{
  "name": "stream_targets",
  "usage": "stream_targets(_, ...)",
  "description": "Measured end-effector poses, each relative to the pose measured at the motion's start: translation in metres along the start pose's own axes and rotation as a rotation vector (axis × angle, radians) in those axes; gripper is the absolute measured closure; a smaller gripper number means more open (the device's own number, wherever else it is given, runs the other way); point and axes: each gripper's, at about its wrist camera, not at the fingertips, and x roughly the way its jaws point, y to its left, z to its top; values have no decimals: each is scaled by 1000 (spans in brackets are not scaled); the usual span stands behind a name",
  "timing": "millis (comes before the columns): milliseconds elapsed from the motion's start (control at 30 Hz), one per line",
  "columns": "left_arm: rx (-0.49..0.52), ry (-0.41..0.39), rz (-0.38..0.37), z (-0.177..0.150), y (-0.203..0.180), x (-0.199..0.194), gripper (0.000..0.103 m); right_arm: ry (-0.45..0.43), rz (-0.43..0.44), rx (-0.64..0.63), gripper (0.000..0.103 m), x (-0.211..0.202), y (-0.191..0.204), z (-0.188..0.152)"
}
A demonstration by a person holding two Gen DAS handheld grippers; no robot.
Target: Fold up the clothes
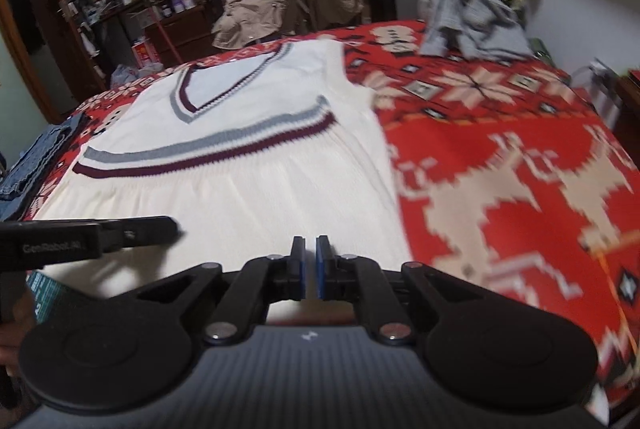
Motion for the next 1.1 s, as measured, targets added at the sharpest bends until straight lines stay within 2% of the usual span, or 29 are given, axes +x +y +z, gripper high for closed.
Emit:
stream_targets(100, 2, -5, 21, -8, 5, -15, 102, -7, -16, 35, 96, -11, -6, -5)
stream_targets(233, 13, -22, 39, -16, 9, -39, 100, -34, -9, 71, 90, -26, -7, -5)
stream_targets(333, 39, -43, 55, -18, 10, -57, 100, -45, 0, 55, 86, -38, 1, -2)
stream_targets(400, 53, -60, 71, -16, 11, -69, 96, -57, 9, 30, 80, -45, 9, 3)
stream_targets(600, 56, -121, 105, 9, 27, -94, 88, -90, 56, -32, 77, -58, 28, 34)
stream_targets(700, 50, -139, 123, 25, 40, -100, 88, -84, 73, -60, 77, -51, 32, 53)
stream_targets(867, 37, -128, 152, 57, 77, -80, 88, -80, 99, -95, 77, -19, 35, 81)
stream_targets(967, 18, -121, 168, 86, 105, -60, 88, -71, 100, -124, 77, 10, 34, 101)
stream_targets(1100, 24, -100, 195, 132, 130, -40, 90, -26, 68, -70, 80, 55, 24, 137)
